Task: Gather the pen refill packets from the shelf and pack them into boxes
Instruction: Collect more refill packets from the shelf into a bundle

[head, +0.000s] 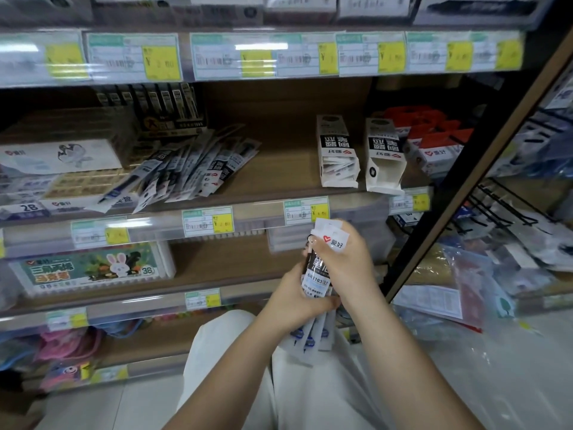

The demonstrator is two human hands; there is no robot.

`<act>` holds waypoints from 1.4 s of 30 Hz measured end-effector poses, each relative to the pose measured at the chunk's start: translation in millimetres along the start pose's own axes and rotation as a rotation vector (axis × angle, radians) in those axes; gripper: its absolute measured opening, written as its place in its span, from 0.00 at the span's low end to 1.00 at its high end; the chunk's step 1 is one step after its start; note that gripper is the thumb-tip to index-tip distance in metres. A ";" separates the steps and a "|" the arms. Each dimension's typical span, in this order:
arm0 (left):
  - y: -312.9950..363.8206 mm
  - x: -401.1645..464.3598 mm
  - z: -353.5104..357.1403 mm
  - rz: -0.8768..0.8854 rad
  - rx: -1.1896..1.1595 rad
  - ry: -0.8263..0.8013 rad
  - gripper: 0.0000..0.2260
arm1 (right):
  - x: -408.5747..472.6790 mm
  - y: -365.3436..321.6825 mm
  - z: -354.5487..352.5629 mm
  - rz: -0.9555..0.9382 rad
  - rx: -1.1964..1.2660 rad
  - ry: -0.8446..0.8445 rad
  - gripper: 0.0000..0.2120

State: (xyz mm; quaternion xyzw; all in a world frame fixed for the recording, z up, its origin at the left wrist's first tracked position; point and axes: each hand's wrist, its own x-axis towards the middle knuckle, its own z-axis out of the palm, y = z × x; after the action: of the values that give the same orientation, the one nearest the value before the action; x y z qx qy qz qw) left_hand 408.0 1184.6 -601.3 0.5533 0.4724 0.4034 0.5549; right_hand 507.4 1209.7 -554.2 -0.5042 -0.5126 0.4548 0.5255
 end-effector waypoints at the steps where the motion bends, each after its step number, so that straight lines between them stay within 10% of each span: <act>1: -2.6 -1.4 -1.7 -0.018 0.026 -0.025 0.16 | 1.3 0.1 -0.1 -0.004 0.047 0.004 0.13; 10: -7.8 11.4 2.8 -0.004 0.096 0.073 0.09 | 14.2 2.5 1.4 0.080 0.278 -0.002 0.12; 20: -19.6 7.4 12.8 0.114 0.125 0.210 0.18 | -1.4 19.3 11.2 0.033 -0.020 0.056 0.17; 28: -26.6 4.8 0.4 -0.003 0.068 -0.007 0.15 | -3.8 30.0 4.3 0.148 0.075 -0.110 0.14; 36: -26.7 4.3 2.0 0.004 -0.004 0.096 0.10 | -1.7 10.2 -3.0 -0.204 -0.162 -0.096 0.40; 42: -24.3 1.0 3.5 0.049 0.012 0.073 0.14 | 1.7 14.8 0.7 -0.404 -0.365 -0.022 0.11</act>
State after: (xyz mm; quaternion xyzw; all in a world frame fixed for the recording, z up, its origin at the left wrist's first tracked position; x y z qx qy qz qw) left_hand 409.8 1183.2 -625.8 0.5530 0.4812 0.4337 0.5239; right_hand 507.4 1212.6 -568.8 -0.4733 -0.6819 0.2461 0.5004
